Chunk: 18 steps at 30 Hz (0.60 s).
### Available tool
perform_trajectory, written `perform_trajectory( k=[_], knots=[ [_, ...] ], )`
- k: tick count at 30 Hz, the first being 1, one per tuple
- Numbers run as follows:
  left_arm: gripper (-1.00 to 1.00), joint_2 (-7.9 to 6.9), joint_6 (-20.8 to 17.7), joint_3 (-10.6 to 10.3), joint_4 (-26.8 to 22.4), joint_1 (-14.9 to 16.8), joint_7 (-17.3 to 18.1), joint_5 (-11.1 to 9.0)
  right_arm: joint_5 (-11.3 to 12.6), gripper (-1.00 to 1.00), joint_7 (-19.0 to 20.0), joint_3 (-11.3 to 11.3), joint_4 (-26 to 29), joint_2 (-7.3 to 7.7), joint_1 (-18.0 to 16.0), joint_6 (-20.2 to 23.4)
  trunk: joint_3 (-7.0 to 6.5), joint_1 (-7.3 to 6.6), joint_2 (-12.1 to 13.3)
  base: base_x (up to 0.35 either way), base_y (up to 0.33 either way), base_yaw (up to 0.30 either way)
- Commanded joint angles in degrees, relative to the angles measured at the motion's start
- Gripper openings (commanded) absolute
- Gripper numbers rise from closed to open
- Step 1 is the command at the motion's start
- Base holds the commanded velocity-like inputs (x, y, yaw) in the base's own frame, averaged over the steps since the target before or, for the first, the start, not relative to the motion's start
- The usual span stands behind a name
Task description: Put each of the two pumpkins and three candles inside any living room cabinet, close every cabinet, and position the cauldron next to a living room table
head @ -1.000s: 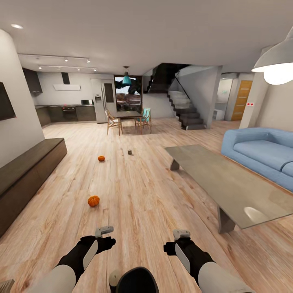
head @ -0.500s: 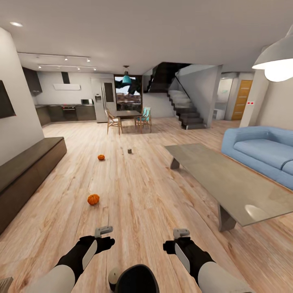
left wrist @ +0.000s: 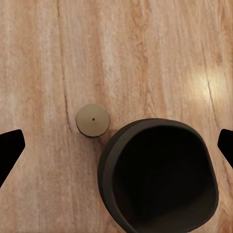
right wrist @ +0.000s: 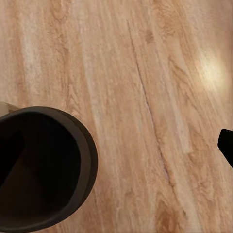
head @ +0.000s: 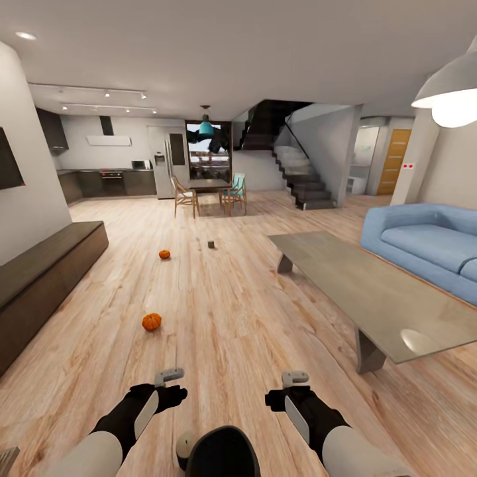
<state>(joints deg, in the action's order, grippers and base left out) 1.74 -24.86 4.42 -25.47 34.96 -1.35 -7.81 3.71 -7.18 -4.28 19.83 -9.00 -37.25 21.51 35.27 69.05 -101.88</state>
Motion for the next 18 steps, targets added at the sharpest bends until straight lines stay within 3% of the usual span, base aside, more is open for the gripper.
perform_trajectory(
  k=[1, 18],
  knots=[
    [1.0, 0.05, -0.36, 0.31, -0.11, 0.02, -0.14, -0.54, 0.38, 1.0, -0.39, -0.46, 0.11, 0.03, -0.02, 0.33, 0.25, 0.22, -0.45, 0.0, 0.0, 0.0],
    [1.0, 0.23, -0.36, 0.33, -0.11, 0.0, -0.14, -0.54, -0.01, 1.0, -0.13, -0.63, 0.04, -0.47, -0.02, 0.99, 3.3, 3.95, -7.26, 0.0, 0.0, 0.0]
  ],
)
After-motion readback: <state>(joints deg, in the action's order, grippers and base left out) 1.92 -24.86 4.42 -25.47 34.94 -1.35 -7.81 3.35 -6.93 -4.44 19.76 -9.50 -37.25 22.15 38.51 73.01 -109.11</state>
